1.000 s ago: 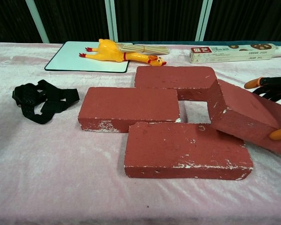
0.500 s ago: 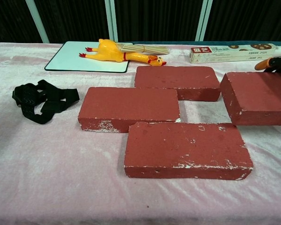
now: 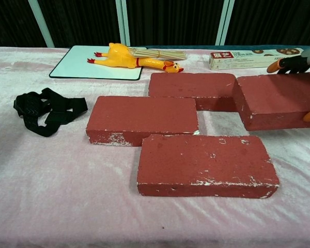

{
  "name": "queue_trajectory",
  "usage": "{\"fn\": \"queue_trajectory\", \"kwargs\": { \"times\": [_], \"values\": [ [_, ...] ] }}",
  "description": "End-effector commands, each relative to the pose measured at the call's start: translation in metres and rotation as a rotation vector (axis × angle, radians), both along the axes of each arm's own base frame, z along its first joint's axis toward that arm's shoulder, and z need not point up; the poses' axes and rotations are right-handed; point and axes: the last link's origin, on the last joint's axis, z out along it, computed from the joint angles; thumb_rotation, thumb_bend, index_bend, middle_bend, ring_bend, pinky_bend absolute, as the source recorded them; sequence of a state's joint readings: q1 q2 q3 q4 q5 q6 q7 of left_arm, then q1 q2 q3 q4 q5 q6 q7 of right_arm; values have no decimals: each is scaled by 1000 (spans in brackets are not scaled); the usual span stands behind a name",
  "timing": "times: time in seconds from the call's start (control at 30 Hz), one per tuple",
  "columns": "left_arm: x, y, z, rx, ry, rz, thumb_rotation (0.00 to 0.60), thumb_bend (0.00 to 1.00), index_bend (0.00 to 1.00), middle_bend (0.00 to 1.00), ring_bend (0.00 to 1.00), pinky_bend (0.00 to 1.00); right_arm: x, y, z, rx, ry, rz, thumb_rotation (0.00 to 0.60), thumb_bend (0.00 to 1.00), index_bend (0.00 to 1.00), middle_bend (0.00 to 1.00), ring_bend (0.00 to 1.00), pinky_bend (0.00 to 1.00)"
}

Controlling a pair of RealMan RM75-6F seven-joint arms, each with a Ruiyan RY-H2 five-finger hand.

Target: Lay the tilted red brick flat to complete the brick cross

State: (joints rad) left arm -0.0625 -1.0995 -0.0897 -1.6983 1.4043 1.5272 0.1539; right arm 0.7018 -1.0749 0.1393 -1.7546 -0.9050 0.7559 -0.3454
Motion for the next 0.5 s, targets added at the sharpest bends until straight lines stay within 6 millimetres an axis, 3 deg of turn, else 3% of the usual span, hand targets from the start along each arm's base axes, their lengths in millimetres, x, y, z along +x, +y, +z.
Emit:
{"fn": "queue_trajectory", "kwargs": {
  "times": [0.03, 0.5],
  "values": [
    [0, 0, 0, -1, -1, 1, 600, 248, 95, 30, 0, 0, 15, -5, -7, 39, -29, -22, 600, 83, 108, 240, 223, 93],
    [-1, 1, 0, -2, -3, 3, 600, 248, 95, 29, 0, 0, 36, -11, -32, 59, -10, -16, 600, 87, 107, 240, 223, 93]
  ]
}}
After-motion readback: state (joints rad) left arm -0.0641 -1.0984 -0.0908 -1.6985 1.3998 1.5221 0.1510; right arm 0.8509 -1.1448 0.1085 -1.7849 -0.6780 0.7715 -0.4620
